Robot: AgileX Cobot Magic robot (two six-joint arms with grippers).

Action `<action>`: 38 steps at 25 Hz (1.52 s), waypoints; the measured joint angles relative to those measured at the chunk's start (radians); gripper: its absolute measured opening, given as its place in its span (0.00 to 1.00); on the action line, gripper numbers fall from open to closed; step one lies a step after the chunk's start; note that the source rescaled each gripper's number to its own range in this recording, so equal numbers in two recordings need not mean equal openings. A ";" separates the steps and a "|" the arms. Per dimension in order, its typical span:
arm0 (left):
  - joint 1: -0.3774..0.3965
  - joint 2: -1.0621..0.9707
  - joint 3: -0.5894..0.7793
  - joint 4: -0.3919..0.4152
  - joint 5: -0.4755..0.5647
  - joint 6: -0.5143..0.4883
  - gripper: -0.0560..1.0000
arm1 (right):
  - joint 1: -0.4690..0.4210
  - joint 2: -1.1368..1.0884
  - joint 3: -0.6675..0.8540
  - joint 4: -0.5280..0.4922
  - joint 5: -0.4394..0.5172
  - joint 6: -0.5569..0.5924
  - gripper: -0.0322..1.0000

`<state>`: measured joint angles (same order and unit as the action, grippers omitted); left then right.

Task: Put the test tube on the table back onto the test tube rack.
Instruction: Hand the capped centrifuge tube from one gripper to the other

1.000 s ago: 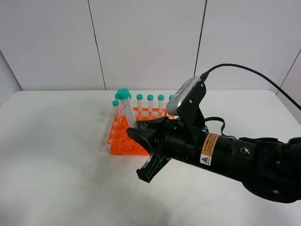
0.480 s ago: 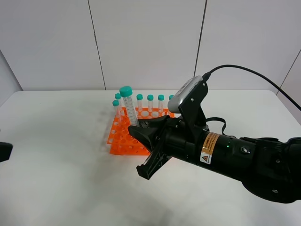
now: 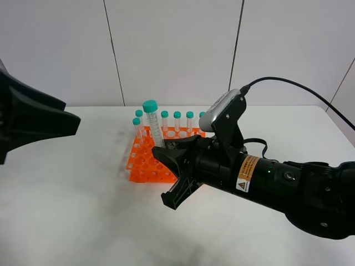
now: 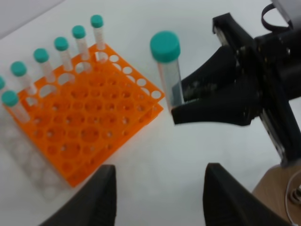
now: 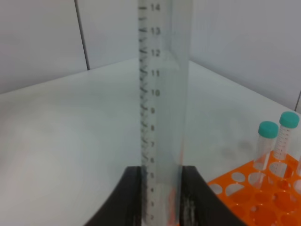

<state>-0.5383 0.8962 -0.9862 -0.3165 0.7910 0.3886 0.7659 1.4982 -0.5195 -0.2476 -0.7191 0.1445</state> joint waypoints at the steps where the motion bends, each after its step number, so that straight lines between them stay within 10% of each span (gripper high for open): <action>1: 0.000 0.023 -0.014 -0.012 0.000 0.016 1.00 | 0.000 0.000 0.000 0.001 0.000 0.000 0.03; 14: 0.000 0.104 -0.051 -0.274 -0.032 0.260 1.00 | 0.000 0.000 0.000 0.003 0.000 -0.016 0.03; 38: -0.003 0.368 -0.051 -0.306 -0.220 0.302 1.00 | 0.000 0.000 0.000 0.010 0.000 -0.022 0.03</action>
<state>-0.5415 1.2639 -1.0372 -0.6223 0.5712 0.6911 0.7659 1.4982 -0.5195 -0.2373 -0.7191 0.1221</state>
